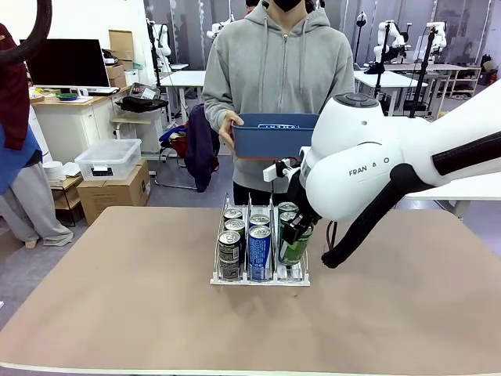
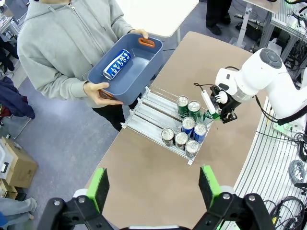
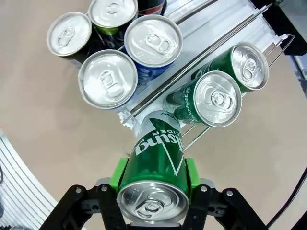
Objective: Fill the beverage cans into the dispenser.
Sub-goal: Place the picked Sprite in the line of the Automatic Can Dispenser with the same cans.
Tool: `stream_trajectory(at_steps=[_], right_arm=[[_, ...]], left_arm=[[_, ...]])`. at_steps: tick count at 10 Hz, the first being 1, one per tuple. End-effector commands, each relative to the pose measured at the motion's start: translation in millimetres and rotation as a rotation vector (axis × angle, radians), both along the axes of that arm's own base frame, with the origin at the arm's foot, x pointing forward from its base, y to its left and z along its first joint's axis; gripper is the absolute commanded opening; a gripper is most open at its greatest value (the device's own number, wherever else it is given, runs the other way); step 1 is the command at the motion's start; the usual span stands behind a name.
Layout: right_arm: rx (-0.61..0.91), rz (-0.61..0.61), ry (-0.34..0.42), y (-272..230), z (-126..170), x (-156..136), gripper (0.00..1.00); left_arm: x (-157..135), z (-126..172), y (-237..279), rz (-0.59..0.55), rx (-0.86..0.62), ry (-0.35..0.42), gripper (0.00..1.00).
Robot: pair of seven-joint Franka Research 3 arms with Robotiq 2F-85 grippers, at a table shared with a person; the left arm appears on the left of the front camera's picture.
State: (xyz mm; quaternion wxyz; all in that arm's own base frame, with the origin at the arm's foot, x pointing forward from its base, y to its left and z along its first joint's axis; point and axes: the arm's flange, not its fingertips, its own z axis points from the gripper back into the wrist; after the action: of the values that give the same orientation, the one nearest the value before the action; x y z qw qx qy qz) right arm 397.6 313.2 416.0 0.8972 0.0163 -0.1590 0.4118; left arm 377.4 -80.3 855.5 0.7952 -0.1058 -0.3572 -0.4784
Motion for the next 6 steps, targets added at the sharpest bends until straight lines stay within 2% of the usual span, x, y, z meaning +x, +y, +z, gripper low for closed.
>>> stream_trajectory(at_steps=[1, 6], right_arm=[[-0.004, -0.041, -0.075, 8.1, -6.5, 21.2, 0.58], [-0.015, -0.013, -0.012, 11.6, -21.8, 21.0, 0.58]], left_arm=[[-1.3, -1.6, 1.9, 0.002, -0.001, -0.005, 1.00], [-1.3, -1.6, 1.9, 0.002, -0.001, -0.005, 1.00]])
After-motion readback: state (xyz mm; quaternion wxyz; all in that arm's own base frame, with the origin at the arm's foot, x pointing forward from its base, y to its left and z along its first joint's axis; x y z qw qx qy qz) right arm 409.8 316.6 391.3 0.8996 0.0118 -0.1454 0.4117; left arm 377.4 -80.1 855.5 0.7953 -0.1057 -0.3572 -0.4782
